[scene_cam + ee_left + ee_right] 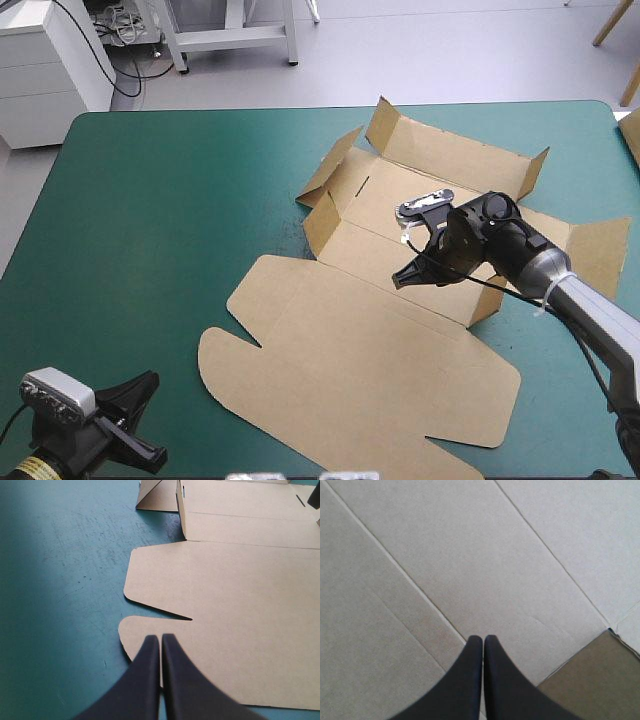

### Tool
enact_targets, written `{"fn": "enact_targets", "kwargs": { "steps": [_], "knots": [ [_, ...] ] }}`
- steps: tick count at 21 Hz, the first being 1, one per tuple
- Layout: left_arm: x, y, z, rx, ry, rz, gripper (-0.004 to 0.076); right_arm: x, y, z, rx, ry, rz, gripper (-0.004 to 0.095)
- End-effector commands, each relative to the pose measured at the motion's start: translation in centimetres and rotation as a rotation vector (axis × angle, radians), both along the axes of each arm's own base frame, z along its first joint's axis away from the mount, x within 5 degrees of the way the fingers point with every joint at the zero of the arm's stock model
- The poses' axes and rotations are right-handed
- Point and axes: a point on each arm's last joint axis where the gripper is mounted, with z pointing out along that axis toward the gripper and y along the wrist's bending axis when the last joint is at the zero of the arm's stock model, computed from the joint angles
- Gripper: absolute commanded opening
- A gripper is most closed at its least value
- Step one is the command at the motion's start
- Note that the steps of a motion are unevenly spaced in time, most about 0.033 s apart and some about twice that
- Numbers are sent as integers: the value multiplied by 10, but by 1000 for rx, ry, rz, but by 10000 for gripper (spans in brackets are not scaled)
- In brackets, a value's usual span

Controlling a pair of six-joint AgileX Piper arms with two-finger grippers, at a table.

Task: Fold the box

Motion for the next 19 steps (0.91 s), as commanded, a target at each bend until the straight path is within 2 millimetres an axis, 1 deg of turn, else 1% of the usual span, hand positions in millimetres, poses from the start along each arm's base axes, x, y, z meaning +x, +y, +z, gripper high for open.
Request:
{"fn": "enact_targets", "kwargs": {
  "steps": [1, 11, 15, 17, 19],
  "knots": [
    [3, -1, 13, -50, -63, 0, -8, 0, -1, 20, 32, -84, 6, -2],
    [3, -2, 13, -52, -62, -1, -8, 0, -1, 20, 33, -84, 4, -2],
    [3, -2, 13, -52, -62, -1, -8, -2, -5, 20, 5, -60, -42, -2],
    [3, -2, 13, -52, -62, -1, -8, -5, -9, 24, -43, -26, -55, -2],
    [3, -2, 13, -52, -62, -1, -8, -7, -11, 33, -63, -5, -63, -2]
  ]
}}
